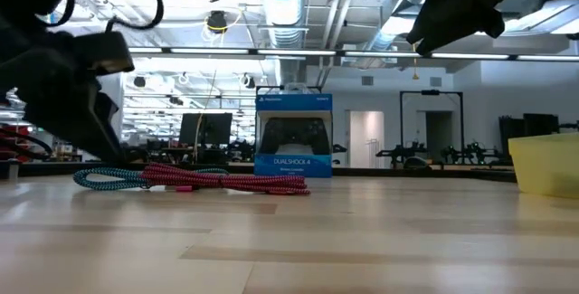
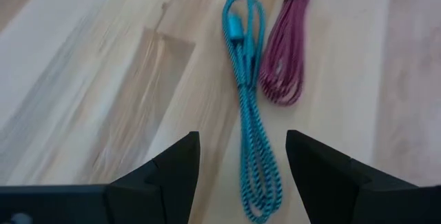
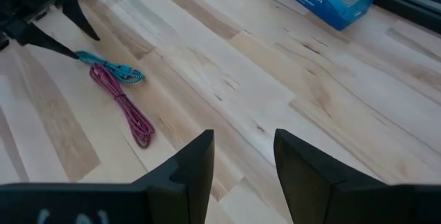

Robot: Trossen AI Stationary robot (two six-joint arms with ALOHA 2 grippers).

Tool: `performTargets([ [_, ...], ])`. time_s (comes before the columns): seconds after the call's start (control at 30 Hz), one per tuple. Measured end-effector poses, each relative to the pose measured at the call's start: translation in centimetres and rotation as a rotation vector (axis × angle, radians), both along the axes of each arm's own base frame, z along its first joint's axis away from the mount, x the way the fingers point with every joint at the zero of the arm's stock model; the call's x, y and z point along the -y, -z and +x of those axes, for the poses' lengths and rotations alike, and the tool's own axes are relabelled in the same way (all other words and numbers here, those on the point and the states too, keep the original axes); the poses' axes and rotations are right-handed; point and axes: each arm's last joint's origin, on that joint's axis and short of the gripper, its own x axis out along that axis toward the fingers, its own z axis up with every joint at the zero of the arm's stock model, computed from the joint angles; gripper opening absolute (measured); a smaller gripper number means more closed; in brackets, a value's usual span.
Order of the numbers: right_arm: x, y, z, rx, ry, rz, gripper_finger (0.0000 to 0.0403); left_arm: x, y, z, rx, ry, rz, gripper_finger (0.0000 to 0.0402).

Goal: Pick and place USB-C Cables
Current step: Put the blue charger cable into the yellow bin

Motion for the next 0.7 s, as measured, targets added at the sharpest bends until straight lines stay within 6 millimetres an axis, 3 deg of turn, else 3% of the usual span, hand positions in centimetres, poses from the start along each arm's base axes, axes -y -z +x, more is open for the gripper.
performTargets([
  [0.47,0.0,0.0,0.0,0.004,0.0,0.002,0.0171,1.2,3.2,1.5,-0.025,-0.028,0.025,0.0195],
  [0.57,0.0,0.0,0.0,0.004,0.0,0.002,0.0172,1.2,3.3,1.5,-0.028,-0.032,0.01,0.0162],
  [0.7,0.0,0.0,0.0,0.005,0.0,0.002,0.0172,1.2,3.3,1.4,-0.038,-0.036,-0.014,0.0084],
])
